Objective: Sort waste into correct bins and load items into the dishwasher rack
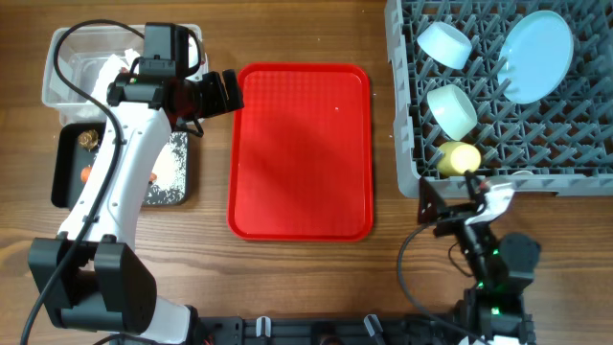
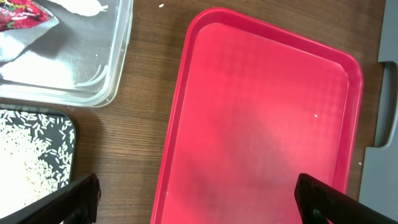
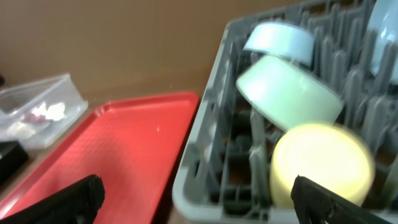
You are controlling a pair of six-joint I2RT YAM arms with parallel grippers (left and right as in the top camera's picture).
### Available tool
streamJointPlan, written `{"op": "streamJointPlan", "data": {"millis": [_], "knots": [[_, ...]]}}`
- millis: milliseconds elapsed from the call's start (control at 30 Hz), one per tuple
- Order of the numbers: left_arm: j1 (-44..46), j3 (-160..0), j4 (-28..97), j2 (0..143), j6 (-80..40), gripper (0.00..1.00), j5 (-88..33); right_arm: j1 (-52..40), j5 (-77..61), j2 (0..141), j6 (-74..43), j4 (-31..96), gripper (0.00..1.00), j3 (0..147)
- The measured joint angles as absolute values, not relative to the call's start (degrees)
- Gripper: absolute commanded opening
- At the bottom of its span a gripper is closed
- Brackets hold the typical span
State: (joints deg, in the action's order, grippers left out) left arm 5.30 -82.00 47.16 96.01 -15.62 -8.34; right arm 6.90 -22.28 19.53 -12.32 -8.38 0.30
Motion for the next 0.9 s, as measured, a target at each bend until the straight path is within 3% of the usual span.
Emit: {"op": "streamJointPlan", "data": {"millis": [233, 533, 900], "knots": [[5.3, -82.0, 47.2, 96.0, -15.6, 1.00, -8.3, -0.7, -17.9, 11.7, -4.5, -1.4, 1.00, 0.4], [5.3, -82.0, 47.2, 96.0, -15.6, 1.00, -8.3, -1.0, -14.7, 1.4, 0.9, -2.4, 1.00, 0.4], [5.3, -82.0, 47.1, 96.0, -15.6, 1.00, -8.3, -1.0, -14.3, 1.1, 1.7, -0.9, 1.00, 0.4]]}}
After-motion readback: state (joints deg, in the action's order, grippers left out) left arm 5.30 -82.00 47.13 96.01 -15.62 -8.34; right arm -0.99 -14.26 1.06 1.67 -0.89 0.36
